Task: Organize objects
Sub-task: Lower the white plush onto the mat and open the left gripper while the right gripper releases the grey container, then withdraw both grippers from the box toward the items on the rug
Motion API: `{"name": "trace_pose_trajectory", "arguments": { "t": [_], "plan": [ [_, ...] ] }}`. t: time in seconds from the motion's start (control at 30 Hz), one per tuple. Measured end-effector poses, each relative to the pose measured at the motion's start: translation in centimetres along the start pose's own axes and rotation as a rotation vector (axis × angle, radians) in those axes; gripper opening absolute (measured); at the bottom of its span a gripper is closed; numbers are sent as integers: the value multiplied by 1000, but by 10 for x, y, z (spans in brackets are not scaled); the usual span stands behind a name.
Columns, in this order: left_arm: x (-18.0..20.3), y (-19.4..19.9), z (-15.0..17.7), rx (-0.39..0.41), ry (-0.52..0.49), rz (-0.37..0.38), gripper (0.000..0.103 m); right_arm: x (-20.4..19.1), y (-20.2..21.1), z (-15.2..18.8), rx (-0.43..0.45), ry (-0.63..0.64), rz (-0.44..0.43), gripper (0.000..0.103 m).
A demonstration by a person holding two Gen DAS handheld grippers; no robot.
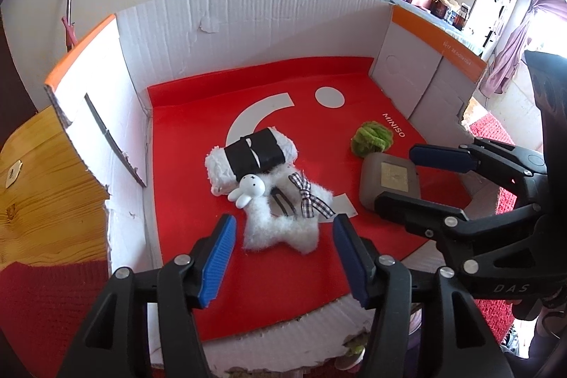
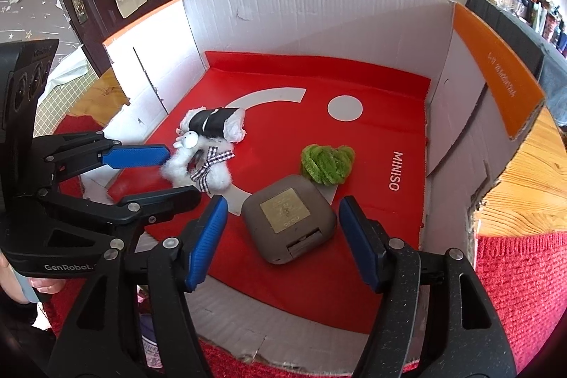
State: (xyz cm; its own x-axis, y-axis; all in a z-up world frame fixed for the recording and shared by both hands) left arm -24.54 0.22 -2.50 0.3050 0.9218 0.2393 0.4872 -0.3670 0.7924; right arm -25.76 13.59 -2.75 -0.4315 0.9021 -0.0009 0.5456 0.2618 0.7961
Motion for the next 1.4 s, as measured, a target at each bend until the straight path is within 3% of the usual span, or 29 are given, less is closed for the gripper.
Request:
{"name": "trace_pose_trajectory", "arguments": {
  "t": [0.3,0.73,1.4],
  "plan": [
    [7,8,3,16,-11,-7,64,-2,12,1,18,-4,-7,70],
    [14,23,5,57,-21,-25,78,-3,30,3,49,-14,-10,82],
    [20,44,19,103,-17,-32,89,-9,69,11,132,-5,-6,93]
  ]
}}
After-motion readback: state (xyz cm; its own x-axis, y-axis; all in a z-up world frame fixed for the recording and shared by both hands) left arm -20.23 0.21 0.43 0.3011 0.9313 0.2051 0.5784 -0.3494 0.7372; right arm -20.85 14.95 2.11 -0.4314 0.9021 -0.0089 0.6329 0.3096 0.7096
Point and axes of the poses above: each gripper's, at about its wrist camera, not at the fingertips, and y roughly against the way its jaws point, x to its right, z to its underside, the point moved 8 cm from there along -y, roughly the way its jaws point, and after that the axes turned 9 degrees about z, right-handed, at the moved point
